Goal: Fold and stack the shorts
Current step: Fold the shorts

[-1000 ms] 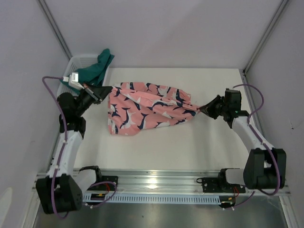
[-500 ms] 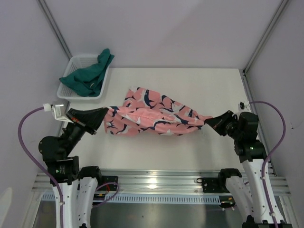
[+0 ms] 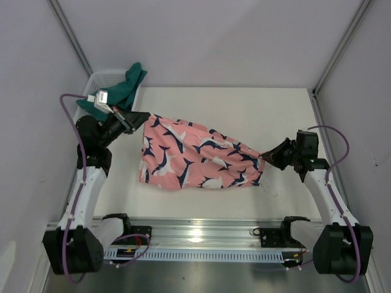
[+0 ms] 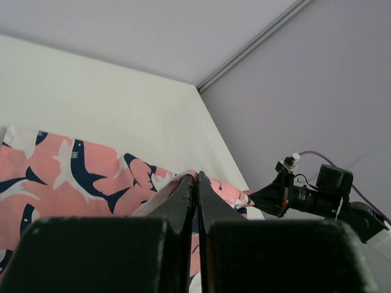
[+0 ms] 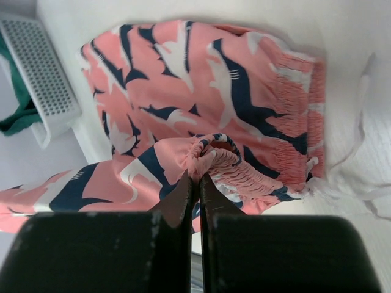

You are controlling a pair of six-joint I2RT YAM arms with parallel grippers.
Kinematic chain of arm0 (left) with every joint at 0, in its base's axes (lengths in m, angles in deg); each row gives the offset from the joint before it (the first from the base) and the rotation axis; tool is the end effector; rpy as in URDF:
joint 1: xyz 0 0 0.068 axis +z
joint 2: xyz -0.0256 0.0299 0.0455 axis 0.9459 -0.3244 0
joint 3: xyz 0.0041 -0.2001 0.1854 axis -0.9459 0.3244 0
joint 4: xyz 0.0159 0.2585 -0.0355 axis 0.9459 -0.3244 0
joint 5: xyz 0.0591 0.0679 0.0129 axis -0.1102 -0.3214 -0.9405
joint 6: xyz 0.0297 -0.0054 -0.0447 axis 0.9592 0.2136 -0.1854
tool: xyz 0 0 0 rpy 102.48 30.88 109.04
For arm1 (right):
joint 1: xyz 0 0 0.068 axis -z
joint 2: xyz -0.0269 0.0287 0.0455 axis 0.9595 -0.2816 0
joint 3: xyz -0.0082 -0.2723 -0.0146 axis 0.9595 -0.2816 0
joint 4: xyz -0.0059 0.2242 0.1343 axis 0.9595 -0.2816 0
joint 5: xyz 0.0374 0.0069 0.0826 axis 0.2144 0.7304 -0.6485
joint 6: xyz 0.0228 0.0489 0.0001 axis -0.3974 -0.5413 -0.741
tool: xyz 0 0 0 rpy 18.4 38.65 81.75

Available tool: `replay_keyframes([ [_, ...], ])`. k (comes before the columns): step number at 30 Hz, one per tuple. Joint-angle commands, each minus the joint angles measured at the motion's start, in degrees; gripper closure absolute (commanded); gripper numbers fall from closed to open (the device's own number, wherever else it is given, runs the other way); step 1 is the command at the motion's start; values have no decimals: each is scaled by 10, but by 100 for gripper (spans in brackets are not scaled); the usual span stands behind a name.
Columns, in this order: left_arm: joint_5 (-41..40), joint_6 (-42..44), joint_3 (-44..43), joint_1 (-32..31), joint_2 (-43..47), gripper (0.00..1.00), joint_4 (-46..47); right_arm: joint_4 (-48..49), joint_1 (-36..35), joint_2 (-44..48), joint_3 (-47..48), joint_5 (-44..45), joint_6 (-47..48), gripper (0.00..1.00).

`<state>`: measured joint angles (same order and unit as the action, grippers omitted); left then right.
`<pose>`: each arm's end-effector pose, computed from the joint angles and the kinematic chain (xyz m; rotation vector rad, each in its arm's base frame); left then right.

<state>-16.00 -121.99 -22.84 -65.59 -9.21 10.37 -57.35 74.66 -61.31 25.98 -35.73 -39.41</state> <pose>0.2171 -0.0025 0.3582 -0.1187 1.6174 -1.0945 0.2106 0.0099 0.2508 0.7649 2.2818 0.8377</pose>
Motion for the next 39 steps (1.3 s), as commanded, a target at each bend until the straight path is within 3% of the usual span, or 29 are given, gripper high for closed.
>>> replay_keyframes([
  [1,-6,-8,-48,-28,-91,100,121,45,13,-36,22,22,-15,100],
  [7,-9,-33,-91,-49,-261,100,221,88,17,-93,1,47,-41,100],
  [14,-47,19,-176,-83,-410,100,168,149,21,-197,-3,62,-46,100],
  [25,-72,45,-191,-88,-523,100,164,187,17,-284,-14,120,-71,100],
  [31,-125,58,-163,-89,-523,100,147,172,18,-300,21,133,-49,90],
  [34,-136,77,-176,-92,-531,91,128,166,18,-281,31,145,-40,80],
  [35,-136,80,-183,-93,-535,81,123,164,17,-275,34,151,-38,58],
  [36,-136,84,-186,-95,-538,76,123,160,16,-268,41,160,-32,47],
  [37,-135,85,-196,-95,-543,63,121,155,16,-256,48,165,-28,38],
  [38,-134,87,-199,-97,-543,57,115,149,15,-251,57,170,-13,28],
  [39,-134,87,-200,-97,-542,50,114,132,14,-246,77,175,-3,26],
])
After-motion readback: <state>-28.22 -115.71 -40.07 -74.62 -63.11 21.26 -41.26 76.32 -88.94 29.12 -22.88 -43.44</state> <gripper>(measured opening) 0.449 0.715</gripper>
